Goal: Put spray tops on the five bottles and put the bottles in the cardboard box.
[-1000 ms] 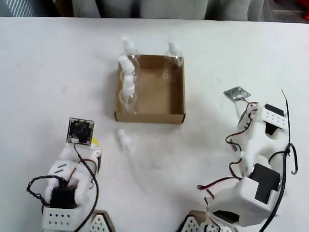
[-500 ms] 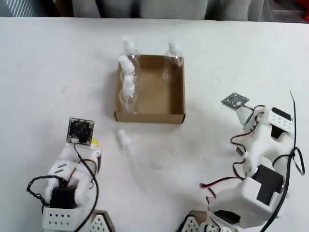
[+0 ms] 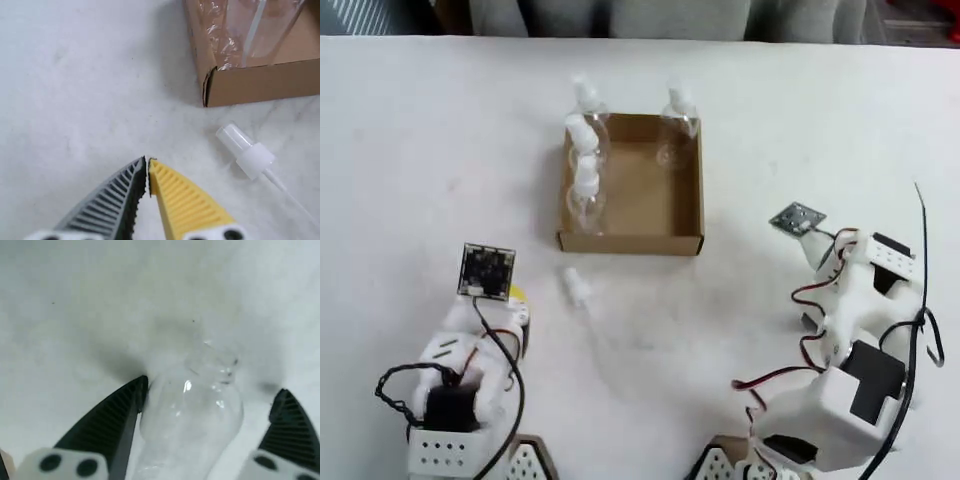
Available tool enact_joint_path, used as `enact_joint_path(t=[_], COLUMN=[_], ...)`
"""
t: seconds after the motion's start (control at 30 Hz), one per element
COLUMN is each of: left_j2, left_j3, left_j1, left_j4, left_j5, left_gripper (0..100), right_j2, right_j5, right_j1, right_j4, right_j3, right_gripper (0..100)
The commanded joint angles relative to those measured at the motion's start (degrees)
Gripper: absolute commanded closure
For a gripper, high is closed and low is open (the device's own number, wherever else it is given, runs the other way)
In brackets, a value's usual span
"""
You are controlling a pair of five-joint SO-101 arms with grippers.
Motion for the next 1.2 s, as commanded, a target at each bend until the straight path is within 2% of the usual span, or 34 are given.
enact_joint_path(t=[0.0,0.13,0.4,0.5,0.67,0.87,1.17], left_j2=[-0.48,-0.48,-0.48,-0.48,-0.48,-0.48,-0.48], left_j3=[0.00,0.00,0.00,0.00,0.00,0.00,0.00], left_j1=[-0.48,-0.48,-0.48,-0.48,-0.48,-0.48,-0.48], left_j4=[-0.09,-0.09,-0.09,-0.09,-0.09,-0.09,-0.09], left_j5=[-0.53,-0.53,-0.53,-0.53,-0.53,-0.53,-0.53], left_gripper=[97,98,98,98,98,98,98], right_j2=[-0.31,-0.31,-0.31,-0.31,-0.31,-0.92,-0.31], right_j5=[0.00,0.00,0.00,0.00,0.00,-2.37,-6.07], right_j1=[-2.42,-4.00,-3.47,-2.77,-1.63,-1.54,-1.54], right_j4=[-0.92,-0.92,-0.92,-0.84,-0.75,0.75,-5.49], right_j3=[-0.26,-0.35,-0.26,-0.35,-0.26,2.02,5.36], right_gripper=[75.0,83.0,83.6,81.7,64.9,72.1,72.5])
